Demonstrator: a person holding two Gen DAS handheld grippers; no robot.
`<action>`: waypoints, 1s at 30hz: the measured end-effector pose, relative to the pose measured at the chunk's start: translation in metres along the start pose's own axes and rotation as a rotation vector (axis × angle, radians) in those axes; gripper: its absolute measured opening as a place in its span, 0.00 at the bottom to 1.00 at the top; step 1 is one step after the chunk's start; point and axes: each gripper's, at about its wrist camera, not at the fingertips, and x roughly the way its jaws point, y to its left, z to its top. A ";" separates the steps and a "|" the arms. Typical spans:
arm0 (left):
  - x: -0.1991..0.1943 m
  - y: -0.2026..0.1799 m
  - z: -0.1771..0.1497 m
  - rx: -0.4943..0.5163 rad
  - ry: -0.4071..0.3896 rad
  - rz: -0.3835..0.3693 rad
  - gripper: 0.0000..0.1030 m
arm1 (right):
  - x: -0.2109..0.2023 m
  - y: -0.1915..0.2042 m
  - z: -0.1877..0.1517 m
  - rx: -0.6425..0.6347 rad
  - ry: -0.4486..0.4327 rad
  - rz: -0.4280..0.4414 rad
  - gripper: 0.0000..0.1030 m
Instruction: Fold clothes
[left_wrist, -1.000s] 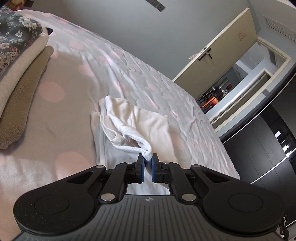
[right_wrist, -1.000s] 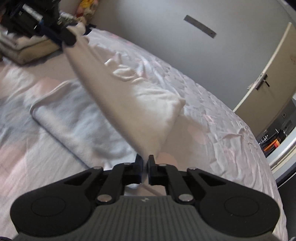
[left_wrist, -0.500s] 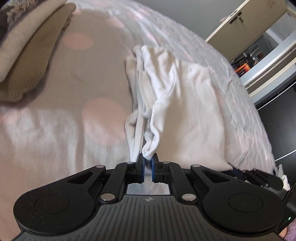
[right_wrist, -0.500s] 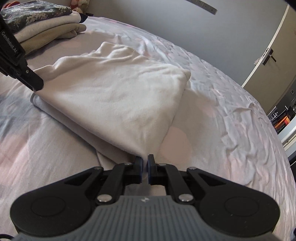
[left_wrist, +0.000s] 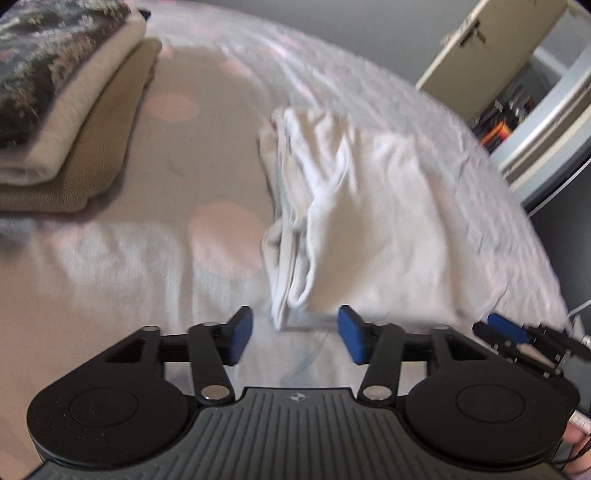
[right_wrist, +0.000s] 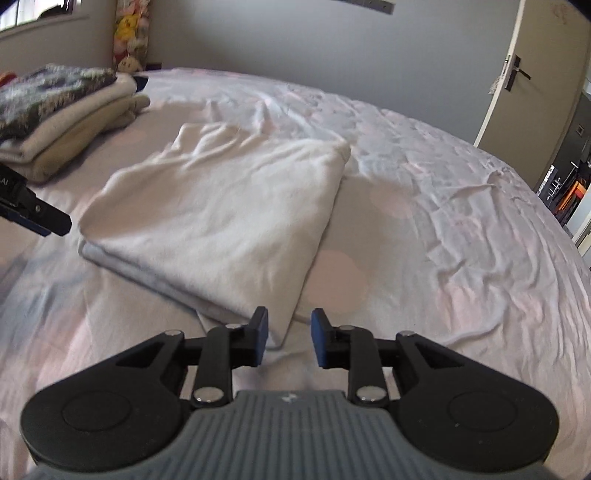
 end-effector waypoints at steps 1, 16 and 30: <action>-0.003 -0.002 0.002 -0.013 -0.030 -0.006 0.54 | 0.005 -0.003 0.000 0.038 0.002 0.014 0.30; 0.056 0.007 -0.008 -0.209 -0.037 0.042 0.57 | 0.066 -0.033 -0.005 0.492 0.044 0.176 0.57; 0.059 -0.024 -0.014 0.004 -0.040 0.094 0.14 | 0.068 -0.023 -0.005 0.460 0.039 0.253 0.22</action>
